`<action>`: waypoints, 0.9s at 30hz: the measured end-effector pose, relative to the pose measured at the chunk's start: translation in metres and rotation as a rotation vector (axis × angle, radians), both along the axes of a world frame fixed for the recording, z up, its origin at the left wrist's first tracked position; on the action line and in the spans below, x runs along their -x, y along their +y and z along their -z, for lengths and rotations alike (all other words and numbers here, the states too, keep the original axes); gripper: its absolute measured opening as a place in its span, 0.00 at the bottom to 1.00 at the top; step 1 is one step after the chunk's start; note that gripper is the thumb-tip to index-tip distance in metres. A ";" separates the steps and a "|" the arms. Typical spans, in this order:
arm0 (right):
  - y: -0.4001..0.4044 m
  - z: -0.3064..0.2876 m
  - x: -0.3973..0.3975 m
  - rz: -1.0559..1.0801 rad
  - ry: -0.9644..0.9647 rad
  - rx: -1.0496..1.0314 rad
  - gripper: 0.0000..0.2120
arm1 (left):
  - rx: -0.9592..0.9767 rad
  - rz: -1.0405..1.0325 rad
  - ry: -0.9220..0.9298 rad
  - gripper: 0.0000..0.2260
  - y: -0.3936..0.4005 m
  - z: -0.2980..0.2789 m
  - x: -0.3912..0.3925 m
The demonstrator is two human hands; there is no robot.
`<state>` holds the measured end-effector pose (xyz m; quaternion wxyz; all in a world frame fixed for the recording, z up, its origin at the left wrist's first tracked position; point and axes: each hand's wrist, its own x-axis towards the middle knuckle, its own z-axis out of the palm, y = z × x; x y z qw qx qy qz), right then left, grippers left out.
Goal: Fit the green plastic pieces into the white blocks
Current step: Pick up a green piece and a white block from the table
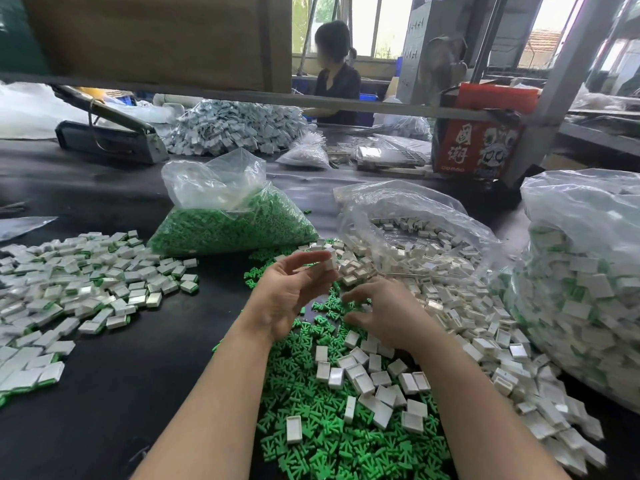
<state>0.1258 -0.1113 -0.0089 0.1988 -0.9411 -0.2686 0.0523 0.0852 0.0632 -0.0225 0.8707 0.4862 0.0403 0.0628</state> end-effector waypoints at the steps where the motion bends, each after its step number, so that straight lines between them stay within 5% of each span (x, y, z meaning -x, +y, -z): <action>1: 0.001 0.000 0.000 0.000 0.005 0.000 0.15 | 0.046 0.025 -0.002 0.09 0.001 0.000 0.000; 11: 0.002 0.006 -0.003 0.031 -0.013 -0.140 0.04 | 0.141 0.106 -0.015 0.12 0.004 -0.002 0.004; 21: 0.001 -0.013 0.003 0.064 0.316 -0.919 0.07 | 0.119 0.087 -0.011 0.08 0.005 -0.002 0.002; 27: -0.001 -0.014 0.002 0.034 0.437 -1.106 0.08 | 0.119 -0.012 0.042 0.10 0.004 -0.002 0.000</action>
